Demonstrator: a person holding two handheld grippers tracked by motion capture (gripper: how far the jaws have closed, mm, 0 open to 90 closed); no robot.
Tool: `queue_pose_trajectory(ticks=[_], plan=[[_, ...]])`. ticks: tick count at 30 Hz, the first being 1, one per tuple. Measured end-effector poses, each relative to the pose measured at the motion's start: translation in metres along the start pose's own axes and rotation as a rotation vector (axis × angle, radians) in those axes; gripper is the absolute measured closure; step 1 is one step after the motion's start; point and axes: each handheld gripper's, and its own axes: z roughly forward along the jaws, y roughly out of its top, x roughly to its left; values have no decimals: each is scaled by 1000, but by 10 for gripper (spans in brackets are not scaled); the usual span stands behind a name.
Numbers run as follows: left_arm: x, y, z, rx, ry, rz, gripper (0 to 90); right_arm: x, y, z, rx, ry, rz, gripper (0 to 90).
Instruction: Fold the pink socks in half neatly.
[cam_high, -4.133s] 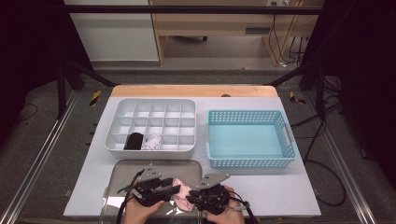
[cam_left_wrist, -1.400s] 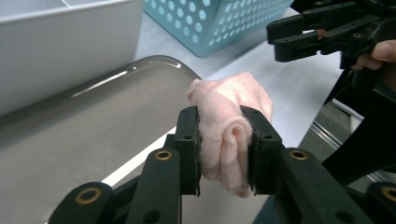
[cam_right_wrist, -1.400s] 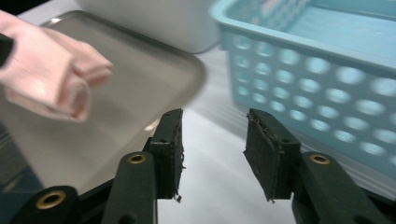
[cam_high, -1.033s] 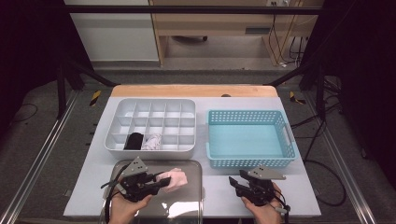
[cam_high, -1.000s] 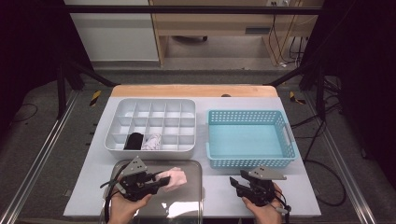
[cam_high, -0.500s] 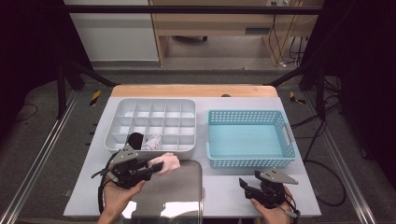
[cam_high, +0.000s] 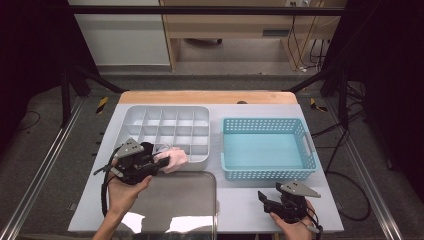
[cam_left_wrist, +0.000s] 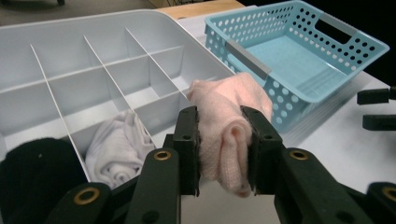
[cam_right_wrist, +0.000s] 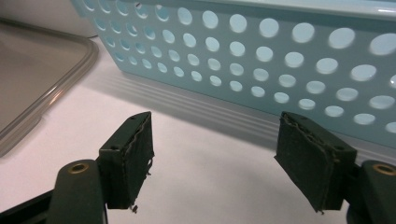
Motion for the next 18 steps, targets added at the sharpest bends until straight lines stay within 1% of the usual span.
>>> queue_pose_trajectory(ticks=[1,2,3,4,7,11,12,15,18], plan=[[0,0,0,0,0,0,681,0,0,0,1,-1,1,277],[1,5,1,-3,9,3,681,0,0,0,0,-1,3,276],[1,5,1,-3,9,3,681,0,0,0,0,0,3,276],[3,9,3,-6,15,6,681,0,0,0,-1,-1,1,275],[6,15,6,-8,24,3,681,1,0,1,3,1,-6,275],[11,19,11,3,36,-2,681,0,0,1,3,1,-7,274],[15,22,15,12,45,-10,681,0,0,1,4,1,-5,275],[19,25,21,26,61,-12,681,0,0,1,5,2,-6,274],[22,27,27,44,67,-13,681,1,0,2,5,7,-8,275]])
